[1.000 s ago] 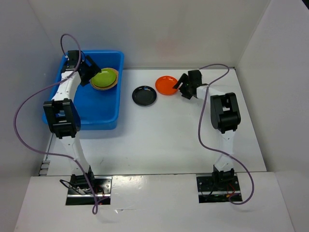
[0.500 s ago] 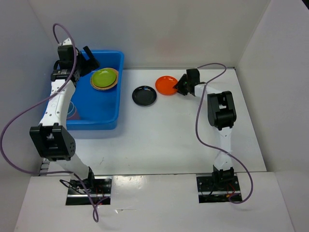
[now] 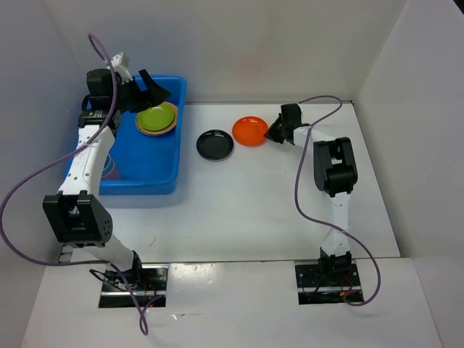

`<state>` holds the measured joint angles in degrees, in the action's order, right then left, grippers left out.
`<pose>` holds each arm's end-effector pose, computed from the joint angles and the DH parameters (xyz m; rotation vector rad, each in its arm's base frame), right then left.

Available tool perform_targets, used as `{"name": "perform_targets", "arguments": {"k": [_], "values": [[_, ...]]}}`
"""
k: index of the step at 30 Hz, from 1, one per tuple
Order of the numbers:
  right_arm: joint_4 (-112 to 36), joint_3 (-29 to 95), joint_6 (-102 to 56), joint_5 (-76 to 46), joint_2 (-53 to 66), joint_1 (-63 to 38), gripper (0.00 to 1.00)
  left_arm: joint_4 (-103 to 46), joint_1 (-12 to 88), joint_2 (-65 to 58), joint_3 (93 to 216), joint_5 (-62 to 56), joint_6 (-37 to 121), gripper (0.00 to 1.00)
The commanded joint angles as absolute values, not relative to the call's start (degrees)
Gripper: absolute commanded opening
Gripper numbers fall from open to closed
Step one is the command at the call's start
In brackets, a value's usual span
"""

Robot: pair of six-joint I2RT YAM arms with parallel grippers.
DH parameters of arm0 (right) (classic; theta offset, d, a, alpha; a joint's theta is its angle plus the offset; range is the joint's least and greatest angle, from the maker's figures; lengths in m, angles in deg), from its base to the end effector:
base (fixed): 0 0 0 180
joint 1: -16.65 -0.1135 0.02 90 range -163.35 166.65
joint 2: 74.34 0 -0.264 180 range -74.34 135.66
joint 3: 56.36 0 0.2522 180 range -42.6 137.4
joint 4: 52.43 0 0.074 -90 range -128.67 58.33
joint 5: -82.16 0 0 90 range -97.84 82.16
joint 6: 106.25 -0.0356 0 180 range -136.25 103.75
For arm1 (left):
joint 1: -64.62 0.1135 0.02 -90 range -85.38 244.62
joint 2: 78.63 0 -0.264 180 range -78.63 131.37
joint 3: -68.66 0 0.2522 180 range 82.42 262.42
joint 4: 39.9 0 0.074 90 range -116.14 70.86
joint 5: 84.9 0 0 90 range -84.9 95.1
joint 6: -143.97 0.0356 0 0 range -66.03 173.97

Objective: Place the mixed dishes into the plastic bin

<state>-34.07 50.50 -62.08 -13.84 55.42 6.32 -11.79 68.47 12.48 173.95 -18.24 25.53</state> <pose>0.4946 0.0939 0.1462 0.6679 2.2709 0.6140 0.3733 0.0110 0.4135 -0.2238 1.8315 -0.6710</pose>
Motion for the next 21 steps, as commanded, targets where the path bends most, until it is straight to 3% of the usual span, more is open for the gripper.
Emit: {"name": "perform_targets", "arguments": {"k": [1, 6, 14, 21], "values": [[-32.08, 45.85, -57.39, -8.64, 42.43, 6.63, 0.0, -14.63, 65.33, 17.86, 177.33, -40.11, 29.0, 1.0], [-36.29, 36.18, -52.48, -8.63, 27.73, 4.7, 0.0, -13.3, 63.21, 25.6, 182.09, -57.29, 31.91, 1.0], [-35.77, 32.73, -49.83, -10.3, 11.55, 0.39, 0.0, -13.3, 57.94, 33.15, 186.83, -57.75, 32.53, 1.0], [-34.01, 32.73, -48.51, -9.16, 7.41, -2.24, 0.0, -12.69, 55.92, 35.1, 190.88, -61.25, 32.0, 1.0]]}}
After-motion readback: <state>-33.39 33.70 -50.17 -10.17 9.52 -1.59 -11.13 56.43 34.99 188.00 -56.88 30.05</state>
